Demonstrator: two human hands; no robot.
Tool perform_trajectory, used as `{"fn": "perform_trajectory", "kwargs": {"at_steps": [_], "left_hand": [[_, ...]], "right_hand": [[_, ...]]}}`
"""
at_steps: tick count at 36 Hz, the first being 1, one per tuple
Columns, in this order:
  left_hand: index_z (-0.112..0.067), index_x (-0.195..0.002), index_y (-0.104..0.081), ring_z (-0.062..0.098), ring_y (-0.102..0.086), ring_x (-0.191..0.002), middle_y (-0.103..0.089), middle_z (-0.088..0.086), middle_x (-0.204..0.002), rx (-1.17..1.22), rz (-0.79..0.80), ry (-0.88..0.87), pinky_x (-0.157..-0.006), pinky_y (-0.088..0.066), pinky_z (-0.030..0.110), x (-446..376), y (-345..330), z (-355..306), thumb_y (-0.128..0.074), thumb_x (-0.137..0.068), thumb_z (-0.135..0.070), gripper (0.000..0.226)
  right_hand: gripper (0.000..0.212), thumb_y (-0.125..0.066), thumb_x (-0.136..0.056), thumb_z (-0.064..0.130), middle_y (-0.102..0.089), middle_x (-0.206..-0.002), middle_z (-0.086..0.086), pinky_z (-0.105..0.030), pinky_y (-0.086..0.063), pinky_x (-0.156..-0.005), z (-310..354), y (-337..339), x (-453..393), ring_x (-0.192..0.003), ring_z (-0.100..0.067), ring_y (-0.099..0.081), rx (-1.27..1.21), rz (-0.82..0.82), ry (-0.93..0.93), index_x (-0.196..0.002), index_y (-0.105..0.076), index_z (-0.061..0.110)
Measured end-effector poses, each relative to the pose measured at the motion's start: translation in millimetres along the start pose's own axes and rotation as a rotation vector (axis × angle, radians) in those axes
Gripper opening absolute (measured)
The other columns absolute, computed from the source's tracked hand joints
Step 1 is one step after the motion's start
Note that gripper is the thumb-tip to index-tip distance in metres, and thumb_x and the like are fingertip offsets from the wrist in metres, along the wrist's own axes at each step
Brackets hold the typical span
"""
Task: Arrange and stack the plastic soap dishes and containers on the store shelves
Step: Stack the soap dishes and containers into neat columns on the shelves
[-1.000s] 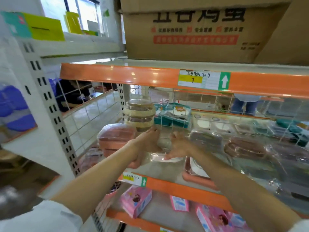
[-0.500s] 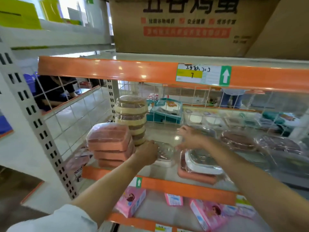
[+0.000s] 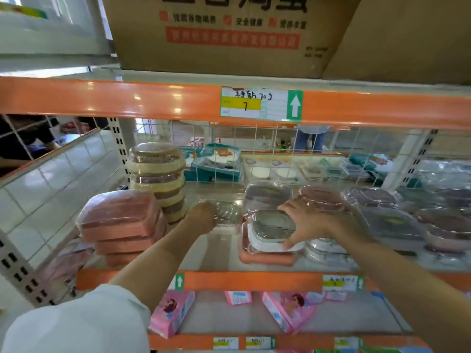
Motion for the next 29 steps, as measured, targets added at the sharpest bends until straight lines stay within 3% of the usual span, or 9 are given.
{"fn": "perform_trajectory", "kwargs": {"at_steps": [3,7,10,13,17,22,26,29], "left_hand": [[-0.01,-0.117,-0.061,0.022,-0.056,-0.109,-0.059,0.008,-0.12,0.03,0.039,-0.032,-0.093,-0.047,0.031,1.3,6.0,6.1,-0.053,-0.093,-0.017,0.027],[-0.007,-0.129,-0.053,0.025,-0.048,-0.123,-0.051,0.01,-0.134,0.07,-0.011,0.012,-0.105,-0.038,0.032,8.2,22.3,21.4,-0.052,-0.093,-0.018,0.038],[-0.004,-0.129,-0.052,0.023,-0.048,-0.123,-0.051,0.011,-0.133,0.112,-0.084,-0.001,-0.101,-0.036,0.026,15.5,40.2,27.7,-0.052,-0.093,-0.013,0.037],[-0.002,-0.127,-0.054,0.023,-0.053,-0.118,-0.056,0.012,-0.128,0.181,-0.151,-0.008,-0.1,-0.042,0.028,25.7,59.4,30.2,-0.055,-0.089,-0.003,0.038],[-0.002,-0.126,-0.055,0.025,-0.052,-0.121,-0.056,0.013,-0.129,0.165,-0.184,-0.03,-0.103,-0.04,0.032,40.8,76.8,27.1,-0.051,-0.09,-0.003,0.036],[-0.001,-0.121,-0.059,0.024,-0.056,-0.117,-0.06,0.013,-0.126,0.122,-0.206,-0.032,-0.1,-0.045,0.034,51.8,79.3,30.5,-0.05,-0.088,0.002,0.035],[-0.002,-0.117,-0.062,0.026,-0.061,-0.108,-0.063,0.013,-0.119,0.117,-0.172,-0.01,-0.092,-0.051,0.035,53.2,71.9,28.7,-0.053,-0.085,0.002,0.033],[-0.003,-0.119,-0.06,0.027,-0.058,-0.113,-0.06,0.014,-0.122,0.081,-0.15,-0.016,-0.095,-0.049,0.037,51.6,65.3,22.3,-0.053,-0.087,-0.003,0.033]], "right_hand": [[0.107,-0.073,-0.07,0.059,-0.024,-0.148,-0.001,-0.036,-0.024,-0.112,10.9,8.3,-2.3,-0.135,-0.02,-0.025,0.001,-0.063,0.033,-0.15,-0.017,0.016],[0.105,-0.072,-0.07,0.06,-0.021,-0.15,-0.001,-0.036,-0.025,-0.11,37.2,22.8,-8.2,-0.137,-0.019,-0.023,0.001,-0.136,0.084,-0.149,-0.018,0.018],[0.105,-0.068,-0.071,0.064,-0.018,-0.153,-0.001,-0.037,-0.022,-0.113,60.3,29.0,-22.2,-0.14,-0.021,-0.019,0.066,-0.171,0.116,-0.15,-0.016,0.017],[0.103,-0.065,-0.072,0.066,-0.021,-0.151,-0.004,-0.042,-0.023,-0.115,80.6,30.7,-42.0,-0.14,-0.023,-0.018,0.124,-0.198,0.133,-0.15,-0.017,0.016],[0.105,-0.06,-0.073,0.069,-0.02,-0.153,-0.008,-0.046,-0.023,-0.114,104.3,31.8,-66.4,-0.14,-0.027,-0.019,0.192,-0.237,0.14,-0.15,-0.016,0.013],[0.099,-0.056,-0.074,0.073,-0.031,-0.146,-0.01,-0.045,-0.028,-0.109,115.8,32.0,-91.1,-0.133,-0.027,-0.032,0.218,-0.307,0.072,-0.145,-0.027,0.011],[0.103,-0.048,-0.078,0.075,-0.017,-0.157,-0.011,-0.048,-0.017,-0.116,108.4,20.6,-102.2,-0.144,-0.029,-0.016,0.217,-0.216,0.005,-0.151,-0.015,0.011],[0.106,-0.045,-0.078,0.078,-0.008,-0.16,-0.009,-0.05,-0.01,-0.117,104.3,20.6,-102.4,-0.147,-0.028,-0.007,0.214,-0.174,0.004,-0.153,-0.007,0.014]]}}
Point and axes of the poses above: each hand's wrist, its own x-axis away from the middle knuckle, its own y-axis out of the back of the hand, z = x × y, the point moved 6 cm from there along -x, towards the middle knuckle
